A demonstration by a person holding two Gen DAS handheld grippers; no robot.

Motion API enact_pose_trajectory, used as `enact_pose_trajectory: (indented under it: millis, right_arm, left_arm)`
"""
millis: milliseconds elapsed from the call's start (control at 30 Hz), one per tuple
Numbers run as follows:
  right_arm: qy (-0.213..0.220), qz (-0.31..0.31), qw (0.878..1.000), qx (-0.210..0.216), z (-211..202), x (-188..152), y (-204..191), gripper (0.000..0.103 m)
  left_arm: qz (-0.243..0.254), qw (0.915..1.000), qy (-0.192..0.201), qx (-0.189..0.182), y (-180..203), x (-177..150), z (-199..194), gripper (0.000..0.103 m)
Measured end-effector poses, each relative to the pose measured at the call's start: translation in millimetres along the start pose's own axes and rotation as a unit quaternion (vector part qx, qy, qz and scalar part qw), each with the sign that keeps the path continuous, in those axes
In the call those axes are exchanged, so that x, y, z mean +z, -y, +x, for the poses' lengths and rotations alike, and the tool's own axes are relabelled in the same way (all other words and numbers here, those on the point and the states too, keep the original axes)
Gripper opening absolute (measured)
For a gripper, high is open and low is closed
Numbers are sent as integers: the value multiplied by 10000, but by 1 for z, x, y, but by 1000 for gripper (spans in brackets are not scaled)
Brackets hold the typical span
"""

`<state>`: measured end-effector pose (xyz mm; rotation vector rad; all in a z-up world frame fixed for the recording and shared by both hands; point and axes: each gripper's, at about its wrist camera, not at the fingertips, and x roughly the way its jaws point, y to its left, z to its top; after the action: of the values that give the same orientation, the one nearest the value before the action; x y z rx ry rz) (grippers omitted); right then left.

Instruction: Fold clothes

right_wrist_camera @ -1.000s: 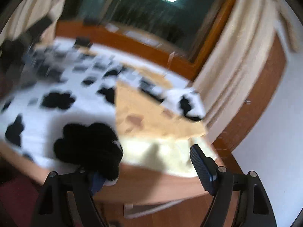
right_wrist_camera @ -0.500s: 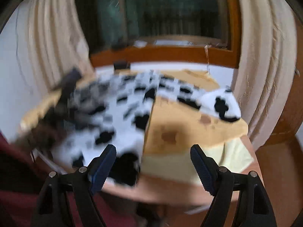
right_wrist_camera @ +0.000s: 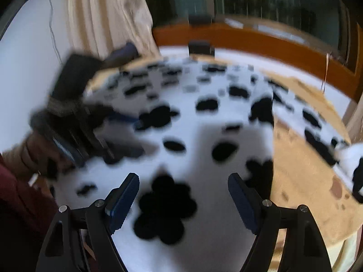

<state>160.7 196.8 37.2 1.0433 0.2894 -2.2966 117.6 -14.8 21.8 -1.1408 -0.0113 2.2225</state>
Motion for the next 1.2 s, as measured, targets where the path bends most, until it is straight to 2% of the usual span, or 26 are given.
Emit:
enact_pose_trajectory:
  millis: [33, 200, 400, 433, 500, 567, 633, 700, 733, 800, 867, 933, 1000, 1100, 1200]
  right_arm:
    - [-158, -25, 9998, -78, 6, -6, 1, 82]
    - [-144, -736, 9955, -575, 10, -28, -14, 83]
    - [-170, -522, 9979, -347, 1, -26, -6, 84]
    - [-33, -357, 9990, -259, -7, -24, 1, 84]
    - [263, -6, 9996, -75, -24, -22, 14, 84]
    - [600, 486, 9967, -262, -44, -24, 40, 84]
    - [919, 1003, 9890, -572, -64, -30, 72, 84]
    - [1161, 1678, 9750, -884, -84, -40, 112, 84]
    - [1277, 1998, 9676, -864, -90, -45, 128, 84]
    - [1465, 2661, 9490, -840, -97, -56, 158, 84]
    - [1599, 3219, 9291, -877, -98, -66, 181, 84]
    - [1775, 3463, 9161, -967, -95, -74, 191, 84]
    - [1953, 3660, 9037, -1055, -92, -81, 199, 84]
    - [2017, 3714, 8985, -1183, -90, -85, 205, 84]
    - [2106, 3737, 8941, -1290, -90, -87, 206, 84]
  left_arm:
    - [-1, 10000, -1, -7, 0, 0, 0, 103]
    - [61, 10000, -32, 58, 1, -1, 2, 103]
    - [226, 9987, -297, 341, 9, 3, 6, 103]
    - [203, 9986, -376, 307, 11, 7, 5, 103]
    - [45, 9988, -472, -86, 16, 20, 1, 103]
    - [-55, 9981, -456, -422, 24, 40, -2, 103]
    - [154, 9984, -295, -465, 39, 62, -2, 103]
    - [488, 9978, -72, -452, 59, 85, 1, 103]
    - [751, 9960, 88, -476, 71, 96, 5, 103]
    - [1366, 9880, 391, -603, 97, 116, 19, 103]
    - [1934, 9773, 459, -732, 119, 131, 43, 103]
    - [2436, 9649, 466, -863, 141, 145, 68, 103]
    - [2355, 9650, -9, -1154, 154, 162, 103, 103]
    - [1751, 9671, -665, -1719, 159, 184, 143, 103]
    - [963, 9652, -1297, -2059, 158, 206, 180, 103]
